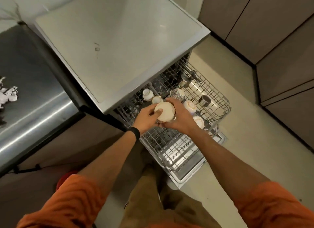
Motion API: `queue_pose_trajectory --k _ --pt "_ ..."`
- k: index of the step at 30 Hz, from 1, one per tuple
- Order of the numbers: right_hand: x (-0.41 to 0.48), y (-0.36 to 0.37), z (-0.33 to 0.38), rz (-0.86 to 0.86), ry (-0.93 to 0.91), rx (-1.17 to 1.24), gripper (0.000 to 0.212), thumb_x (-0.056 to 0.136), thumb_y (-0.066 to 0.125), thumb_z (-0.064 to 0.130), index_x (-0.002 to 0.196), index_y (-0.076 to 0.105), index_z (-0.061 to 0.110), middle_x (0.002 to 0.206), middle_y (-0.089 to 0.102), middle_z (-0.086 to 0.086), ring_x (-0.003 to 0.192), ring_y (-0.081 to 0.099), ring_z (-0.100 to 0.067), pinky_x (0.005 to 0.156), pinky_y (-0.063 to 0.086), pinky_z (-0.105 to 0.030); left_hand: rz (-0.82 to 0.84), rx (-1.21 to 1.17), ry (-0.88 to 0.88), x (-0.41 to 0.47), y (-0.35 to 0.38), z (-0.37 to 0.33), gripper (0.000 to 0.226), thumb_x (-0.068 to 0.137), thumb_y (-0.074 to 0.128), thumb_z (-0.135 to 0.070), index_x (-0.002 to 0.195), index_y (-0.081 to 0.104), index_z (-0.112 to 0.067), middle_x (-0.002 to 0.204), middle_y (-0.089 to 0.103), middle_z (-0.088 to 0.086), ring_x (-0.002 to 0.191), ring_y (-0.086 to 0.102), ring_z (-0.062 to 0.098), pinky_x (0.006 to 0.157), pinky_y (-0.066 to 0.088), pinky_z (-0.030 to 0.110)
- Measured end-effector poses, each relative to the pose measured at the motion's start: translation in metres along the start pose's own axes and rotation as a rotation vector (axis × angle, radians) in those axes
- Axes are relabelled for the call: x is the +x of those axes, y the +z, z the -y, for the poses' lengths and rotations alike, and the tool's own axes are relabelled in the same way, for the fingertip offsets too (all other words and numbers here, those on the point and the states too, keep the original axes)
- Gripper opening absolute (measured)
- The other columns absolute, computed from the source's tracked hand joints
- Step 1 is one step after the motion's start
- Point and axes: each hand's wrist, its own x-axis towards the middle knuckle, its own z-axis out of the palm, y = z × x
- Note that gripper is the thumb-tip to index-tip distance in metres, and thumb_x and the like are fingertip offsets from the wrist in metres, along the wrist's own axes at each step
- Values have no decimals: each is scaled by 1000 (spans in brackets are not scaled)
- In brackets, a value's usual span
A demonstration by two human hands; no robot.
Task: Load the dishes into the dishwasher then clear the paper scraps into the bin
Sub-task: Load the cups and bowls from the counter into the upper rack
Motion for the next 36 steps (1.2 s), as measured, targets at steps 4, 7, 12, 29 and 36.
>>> queue_pose_trajectory --k 4,7,12,29,36 --pt "16 8 -7 64 115 88 74 79 85 37 144 50 35 131 45 -1 120 47 -11 91 37 -10 -74 -87 -44 10 -11 14 37 103 59 -23 139 58 -19 123 68 2 105 71 23 83 63 41" --pt "37 14 -12 82 173 173 45 96 67 27 141 60 34 127 52 -5 118 53 -12 97 42 -23 -114 -126 -66 22 -17 24 33 103 59 -20 136 59 -17 119 68 1 103 72 22 83 63 44" --pt "83 30 -43 205 219 180 35 96 65 30 131 68 27 131 68 3 119 64 -19 102 52 -53 -206 -139 -145 53 -23 52 34 101 62 -19 135 60 -15 118 68 6 98 72 25 75 64 35" --pt "113 72 -118 273 362 -26 36 103 57 15 139 62 20 137 65 -4 125 60 -23 109 46 -36 -242 -6 -330 128 4 137 32 100 63 -25 132 64 -22 124 67 7 108 67 28 87 61 48" --pt "102 85 -131 273 386 -39 37 99 63 10 135 64 16 133 67 -5 120 63 -23 108 48 -41 -219 119 -320 129 3 158 29 100 63 -23 128 66 -24 121 69 4 111 66 26 93 58 50"
